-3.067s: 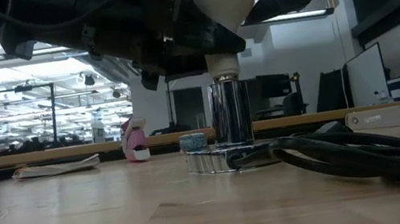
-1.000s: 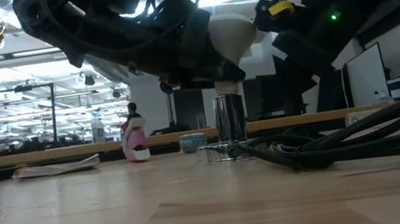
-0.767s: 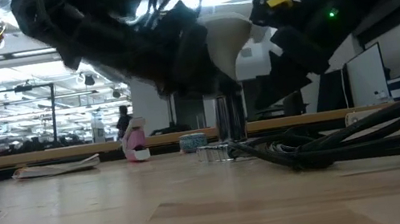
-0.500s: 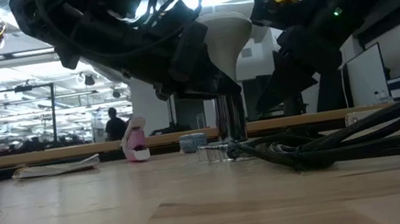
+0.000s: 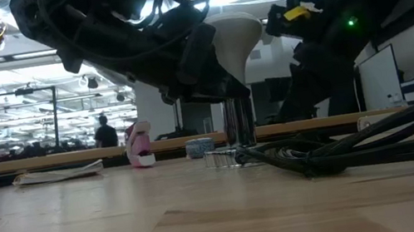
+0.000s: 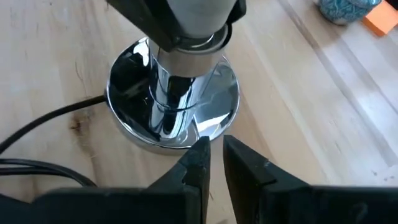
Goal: Screw lightbulb
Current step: Insert the lightbulb into the lamp
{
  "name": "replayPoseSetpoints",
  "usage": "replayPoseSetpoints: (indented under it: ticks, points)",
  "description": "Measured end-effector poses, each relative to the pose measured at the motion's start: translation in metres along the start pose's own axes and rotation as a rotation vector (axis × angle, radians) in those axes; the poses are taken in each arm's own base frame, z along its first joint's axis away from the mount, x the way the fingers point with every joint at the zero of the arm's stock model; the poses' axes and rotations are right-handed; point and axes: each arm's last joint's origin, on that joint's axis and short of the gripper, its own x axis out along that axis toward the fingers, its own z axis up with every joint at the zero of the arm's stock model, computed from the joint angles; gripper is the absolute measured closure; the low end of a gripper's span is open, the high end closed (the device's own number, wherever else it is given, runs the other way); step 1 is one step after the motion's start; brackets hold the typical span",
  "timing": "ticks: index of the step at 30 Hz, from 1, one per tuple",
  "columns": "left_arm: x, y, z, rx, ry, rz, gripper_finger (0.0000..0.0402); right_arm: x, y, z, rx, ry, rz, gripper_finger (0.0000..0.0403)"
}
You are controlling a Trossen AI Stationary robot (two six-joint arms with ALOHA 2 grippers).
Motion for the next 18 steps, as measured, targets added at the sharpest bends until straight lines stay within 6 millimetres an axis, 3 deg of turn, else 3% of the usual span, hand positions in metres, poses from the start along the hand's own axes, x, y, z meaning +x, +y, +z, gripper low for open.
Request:
replayPoseSetpoints:
  ticks: [11,18]
  points:
    - [0.0,0.0,0.001,0.017,-0.006,-0.002,0.0243,-0.001,0.001,0.0,-0.087,-0.006,-0.005,0.0352]
    - [0.0,0.0,0.001,0.016,-0.006,-0.002,0.0243,-0.031,0.004,0.01,-0.104,-0.128,-0.064,0.0352]
